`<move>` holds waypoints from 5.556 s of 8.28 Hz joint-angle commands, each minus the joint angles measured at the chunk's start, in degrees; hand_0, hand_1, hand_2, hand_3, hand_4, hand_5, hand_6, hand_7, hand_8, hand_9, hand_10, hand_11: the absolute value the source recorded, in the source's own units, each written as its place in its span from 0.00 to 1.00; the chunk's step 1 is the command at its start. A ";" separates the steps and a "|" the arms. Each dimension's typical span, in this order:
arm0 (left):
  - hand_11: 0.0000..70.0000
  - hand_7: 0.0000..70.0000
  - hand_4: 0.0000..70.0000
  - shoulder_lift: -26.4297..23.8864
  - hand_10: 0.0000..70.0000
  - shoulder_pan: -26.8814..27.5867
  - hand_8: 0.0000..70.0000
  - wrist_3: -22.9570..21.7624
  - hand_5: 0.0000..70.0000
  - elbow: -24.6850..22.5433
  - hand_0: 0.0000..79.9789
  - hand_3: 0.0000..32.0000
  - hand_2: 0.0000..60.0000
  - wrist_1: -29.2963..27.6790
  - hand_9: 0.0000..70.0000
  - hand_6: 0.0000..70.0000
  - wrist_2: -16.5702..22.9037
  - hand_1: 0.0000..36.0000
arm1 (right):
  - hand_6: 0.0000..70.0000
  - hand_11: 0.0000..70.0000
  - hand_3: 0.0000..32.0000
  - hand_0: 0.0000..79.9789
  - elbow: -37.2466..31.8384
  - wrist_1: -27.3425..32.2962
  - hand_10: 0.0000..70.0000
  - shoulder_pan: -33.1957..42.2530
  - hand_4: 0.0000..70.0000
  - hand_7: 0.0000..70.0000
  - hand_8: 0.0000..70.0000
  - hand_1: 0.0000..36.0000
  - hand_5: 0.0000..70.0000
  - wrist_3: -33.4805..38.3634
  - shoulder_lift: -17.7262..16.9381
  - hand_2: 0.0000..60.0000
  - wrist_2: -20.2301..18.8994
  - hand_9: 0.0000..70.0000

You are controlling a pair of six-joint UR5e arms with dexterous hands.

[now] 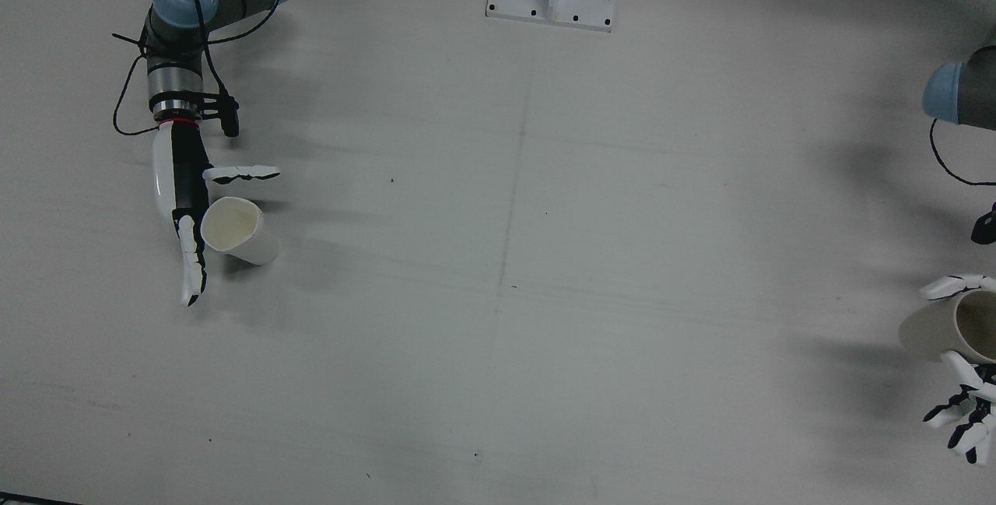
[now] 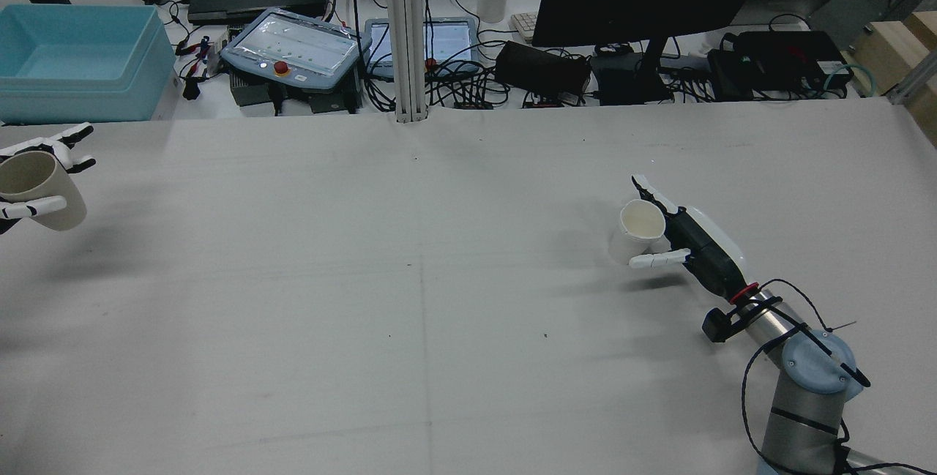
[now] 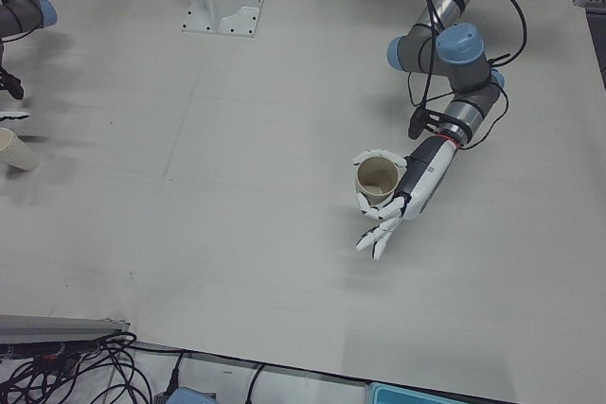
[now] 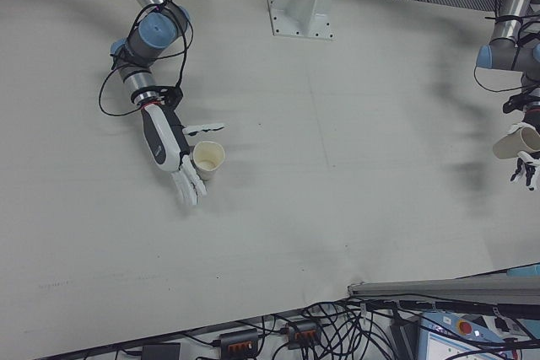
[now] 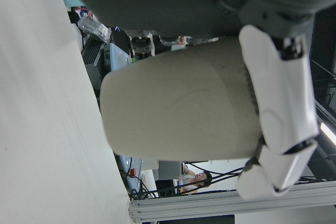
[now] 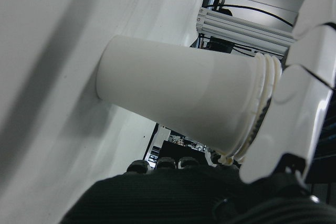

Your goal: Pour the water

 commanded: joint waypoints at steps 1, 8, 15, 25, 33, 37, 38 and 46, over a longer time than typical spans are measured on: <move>0.23 0.12 0.42 0.01 0.14 0.05 0.01 0.17 0.93 0.24 0.49 0.00 1.00 -0.15 0.00 0.14 0.00 1.00 | 0.00 0.00 0.00 0.62 -0.18 -0.44 0.00 0.35 0.05 0.00 0.00 0.45 0.06 -0.29 0.11 0.09 0.31 0.00; 0.24 0.12 0.42 0.01 0.14 0.05 0.01 0.09 0.94 1.47 0.51 0.00 1.00 -0.41 0.00 0.14 -0.09 1.00 | 0.00 0.03 0.00 0.62 -1.15 -0.53 0.01 0.17 0.56 0.00 0.00 0.45 0.11 -1.60 2.13 0.24 2.77 0.00; 0.23 0.11 0.42 0.72 0.14 -0.04 0.01 0.18 0.94 1.56 0.51 0.00 1.00 -1.47 0.00 0.13 -0.09 1.00 | 0.02 0.05 0.00 0.62 -1.59 -0.53 0.03 0.17 0.63 0.00 0.00 0.45 0.16 -2.58 2.48 0.28 2.60 0.00; 0.23 0.11 0.42 1.24 0.14 -0.04 0.01 0.09 0.94 1.73 0.51 0.00 1.00 -1.82 0.00 0.13 -0.18 1.00 | 0.05 0.08 0.00 0.62 -2.47 -0.62 0.05 -0.01 0.73 0.02 0.00 0.42 0.23 -2.75 2.57 0.28 2.60 0.00; 0.23 0.11 0.41 1.77 0.14 -0.04 0.01 0.09 0.94 1.64 0.51 0.00 1.00 -2.08 0.00 0.13 -0.18 1.00 | 0.06 0.10 0.00 0.65 -2.03 -0.53 0.06 -0.01 1.00 0.03 0.00 0.53 0.40 -2.05 2.66 0.47 2.60 0.00; 0.23 0.13 0.44 1.68 0.14 0.05 0.01 0.18 0.97 -0.55 0.54 0.00 1.00 -2.17 0.01 0.14 0.17 1.00 | 0.05 0.07 0.00 0.67 5.77 -2.62 0.04 8.40 0.91 0.04 0.00 0.59 0.44 -1.70 1.87 0.44 -0.28 0.00; 0.23 0.13 0.44 1.33 0.14 0.05 0.01 0.44 0.98 -1.51 0.54 0.00 1.00 -1.30 0.01 0.15 2.26 1.00 | 0.06 0.06 0.00 0.68 8.84 -6.21 0.03 10.26 0.88 0.04 0.00 0.60 0.46 -1.87 2.13 0.43 -1.96 0.00; 0.25 0.16 0.48 -27.04 0.15 9.96 0.02 12.65 1.00 -8.82 0.58 0.00 1.00 21.28 0.01 0.17 14.06 1.00 | 0.09 0.08 0.00 0.70 16.07 -13.71 0.05 16.43 0.78 0.10 0.00 0.65 0.55 -2.57 3.62 0.44 -2.15 0.00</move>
